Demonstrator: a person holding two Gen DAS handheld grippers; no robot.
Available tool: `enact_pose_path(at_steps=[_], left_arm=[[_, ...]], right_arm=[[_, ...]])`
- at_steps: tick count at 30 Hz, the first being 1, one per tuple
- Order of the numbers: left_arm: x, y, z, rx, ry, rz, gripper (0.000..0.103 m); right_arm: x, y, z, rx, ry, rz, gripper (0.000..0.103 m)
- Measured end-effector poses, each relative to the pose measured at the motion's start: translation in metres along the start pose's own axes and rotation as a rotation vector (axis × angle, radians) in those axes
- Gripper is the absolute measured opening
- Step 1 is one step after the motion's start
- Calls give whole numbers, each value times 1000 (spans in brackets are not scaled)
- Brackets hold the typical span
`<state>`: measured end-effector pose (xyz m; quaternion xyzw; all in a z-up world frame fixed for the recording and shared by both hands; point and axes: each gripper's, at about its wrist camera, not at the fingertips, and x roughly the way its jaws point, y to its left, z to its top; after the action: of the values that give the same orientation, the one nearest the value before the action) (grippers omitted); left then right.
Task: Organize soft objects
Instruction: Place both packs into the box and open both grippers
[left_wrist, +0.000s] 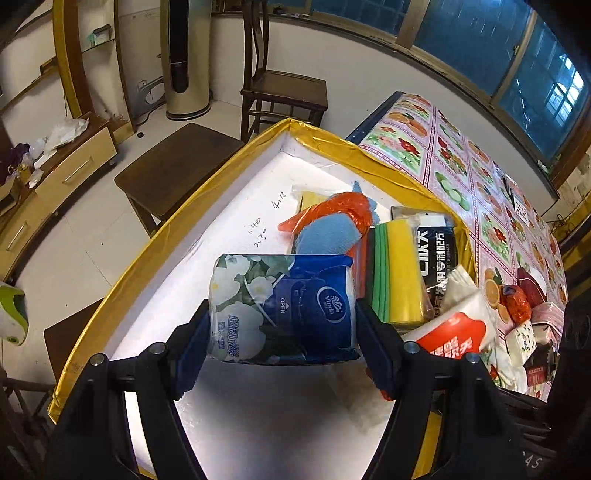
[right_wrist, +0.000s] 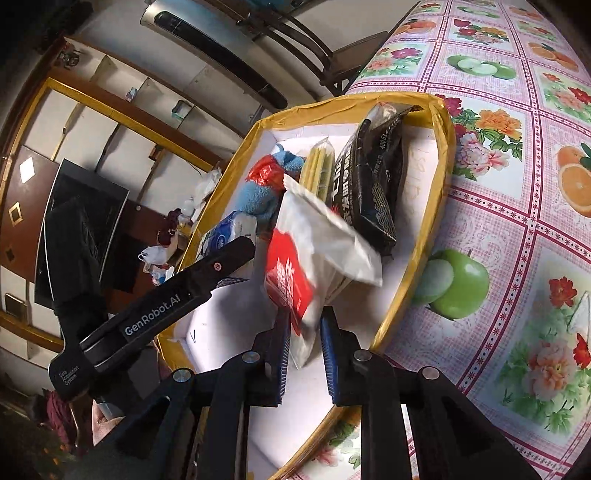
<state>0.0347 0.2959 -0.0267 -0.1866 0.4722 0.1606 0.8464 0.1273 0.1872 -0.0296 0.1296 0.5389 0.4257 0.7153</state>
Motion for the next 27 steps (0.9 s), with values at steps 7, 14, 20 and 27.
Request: enact_pose_path(at_steps=[7, 14, 20, 27], left_arm=[[2, 3, -5, -27, 30, 4, 74], [-24, -3, -7, -61, -2, -90, 78], [-42, -20, -12, -27, -27, -86, 78], [-57, -83, -31, 100, -16, -164, 78]], right_arm=[[-57, 1, -25, -36, -111, -17, 54], [-143, -54, -62, 45, -244, 35, 57], [-214, -120, -97, 183, -366, 47, 58], [-291, -182, -145, 297, -515, -50, 67]])
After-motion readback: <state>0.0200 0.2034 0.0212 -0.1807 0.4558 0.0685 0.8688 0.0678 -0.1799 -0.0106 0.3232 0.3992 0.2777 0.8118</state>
